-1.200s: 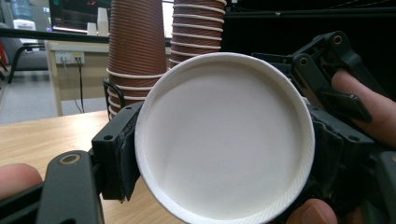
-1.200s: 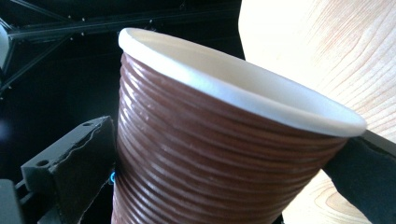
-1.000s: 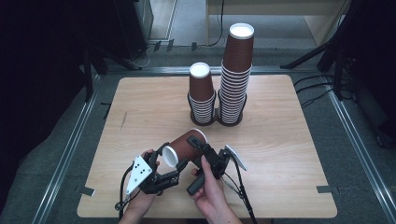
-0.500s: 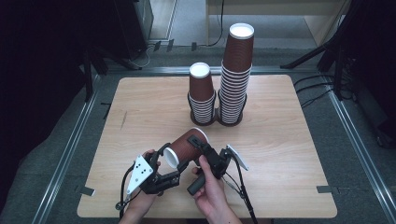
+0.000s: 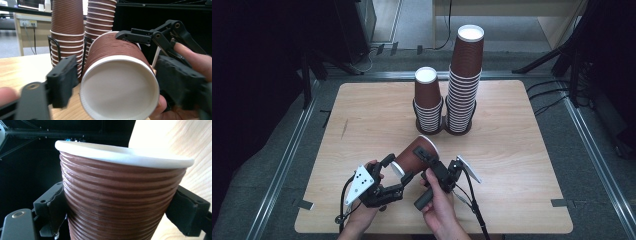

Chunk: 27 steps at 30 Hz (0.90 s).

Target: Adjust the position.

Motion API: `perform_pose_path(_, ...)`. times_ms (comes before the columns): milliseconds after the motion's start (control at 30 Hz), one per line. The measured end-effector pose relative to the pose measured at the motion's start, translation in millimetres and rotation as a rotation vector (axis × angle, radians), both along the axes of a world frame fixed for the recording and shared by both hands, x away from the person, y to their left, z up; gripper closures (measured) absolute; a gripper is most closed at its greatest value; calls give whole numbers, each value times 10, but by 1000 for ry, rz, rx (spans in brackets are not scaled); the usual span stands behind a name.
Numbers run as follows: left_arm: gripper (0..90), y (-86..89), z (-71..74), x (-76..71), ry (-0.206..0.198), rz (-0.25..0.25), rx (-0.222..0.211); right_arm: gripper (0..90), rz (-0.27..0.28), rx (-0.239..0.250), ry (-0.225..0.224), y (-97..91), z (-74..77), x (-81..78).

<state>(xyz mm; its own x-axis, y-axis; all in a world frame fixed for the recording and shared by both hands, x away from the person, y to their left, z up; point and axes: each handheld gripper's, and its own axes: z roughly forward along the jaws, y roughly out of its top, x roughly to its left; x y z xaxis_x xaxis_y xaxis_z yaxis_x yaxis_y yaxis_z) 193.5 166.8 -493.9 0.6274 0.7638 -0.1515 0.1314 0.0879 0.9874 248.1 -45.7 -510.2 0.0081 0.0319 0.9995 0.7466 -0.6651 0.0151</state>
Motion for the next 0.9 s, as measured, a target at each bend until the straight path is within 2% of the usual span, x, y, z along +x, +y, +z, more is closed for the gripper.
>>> perform_pose_path(133,87,13,8,9,25,8,-3,130,-39,-47,-47,-43,17,5)
perform_pose_path(300,27,46,17,31,53,12,-9,130,-87,-103,-104,-102,34,20)
perform_pose_path(400,20,65,19,42,59,21,-13,129,-107,-147,-132,-149,40,29)
perform_pose_path(700,5,120,-11,59,96,23,-8,129,-174,-363,-315,-296,62,35)
perform_pose_path(900,0,153,-14,78,96,31,-8,129,-199,-504,-425,-441,75,2)
